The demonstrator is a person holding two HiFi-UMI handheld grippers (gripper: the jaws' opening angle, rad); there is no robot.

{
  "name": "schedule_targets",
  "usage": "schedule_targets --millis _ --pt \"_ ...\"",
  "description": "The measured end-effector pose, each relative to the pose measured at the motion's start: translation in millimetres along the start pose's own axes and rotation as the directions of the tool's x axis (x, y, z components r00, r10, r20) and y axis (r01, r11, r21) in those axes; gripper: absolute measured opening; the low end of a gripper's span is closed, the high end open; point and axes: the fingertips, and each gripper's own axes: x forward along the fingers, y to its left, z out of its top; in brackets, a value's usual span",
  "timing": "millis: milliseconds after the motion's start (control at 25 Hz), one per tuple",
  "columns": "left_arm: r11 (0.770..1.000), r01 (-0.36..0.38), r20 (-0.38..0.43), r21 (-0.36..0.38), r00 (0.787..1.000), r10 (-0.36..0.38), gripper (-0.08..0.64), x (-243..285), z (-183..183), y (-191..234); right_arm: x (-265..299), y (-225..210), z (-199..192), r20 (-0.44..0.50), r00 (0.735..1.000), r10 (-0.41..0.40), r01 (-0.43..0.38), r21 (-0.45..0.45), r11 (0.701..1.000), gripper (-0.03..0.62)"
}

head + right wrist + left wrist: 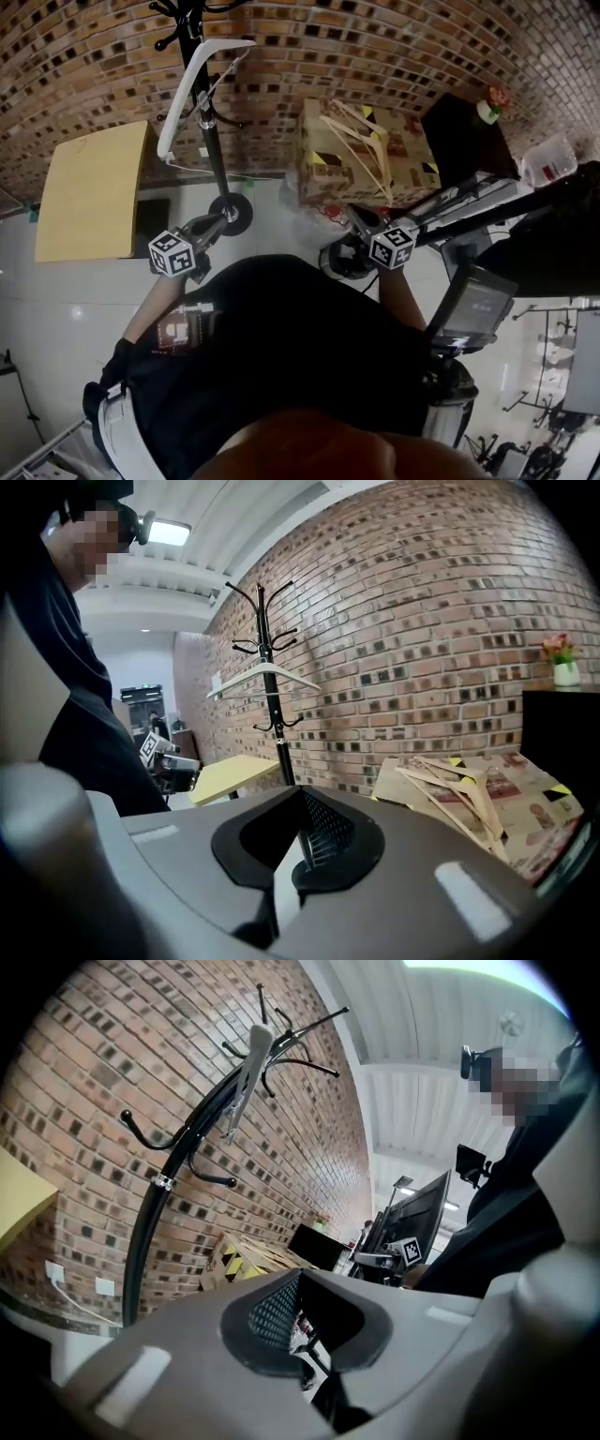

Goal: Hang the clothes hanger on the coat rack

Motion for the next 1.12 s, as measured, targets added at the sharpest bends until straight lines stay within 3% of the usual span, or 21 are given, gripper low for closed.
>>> schedule_targets --millis 160,320,600,880,1000,1120 --pt "0.999 0.044 -0.046 -0.002 0.998 -0.044 0.0 20.8 10.2 32.1 13.1 -4.7 -0.1 -0.017 0.998 -0.053 0.054 0.025 0.998 0.014" --pt "0.994 0.105 -0.097 -0.006 0.99 -0.105 0.0 61.5 8.3 36.2 3.5 -25.9 -10.8 -0.044 0.995 -0.094 0.097 0.068 0.993 0.014" --pt "0.986 0.165 -0.136 0.01 0.977 -0.162 0.0 169.3 10.7 2.9 -28.3 -95.9 -28.2 -0.042 0.99 -0.135 0.138 0.077 0.987 0.014" --pt "0.974 0.199 -0.224 0.105 0.959 -0.172 0.0 291.5 10.1 -19.3 -44.6 -140.4 -44.4 -0.044 0.994 -0.101 0.105 0.103 0.989 0.014" --pt "0.956 0.254 -0.283 0.148 0.937 -0.205 0.0 338.7 2.0 -22.1 -47.3 -149.7 -58.1 -0.064 0.992 -0.112 0.12 0.128 0.985 0.014" --pt "0.914 0.328 -0.372 0.239 0.9 -0.226 0.0 377.3 -10.3 -18.9 -49.2 -157.7 -67.2 -0.071 0.987 -0.142 0.151 0.142 0.978 0.014"
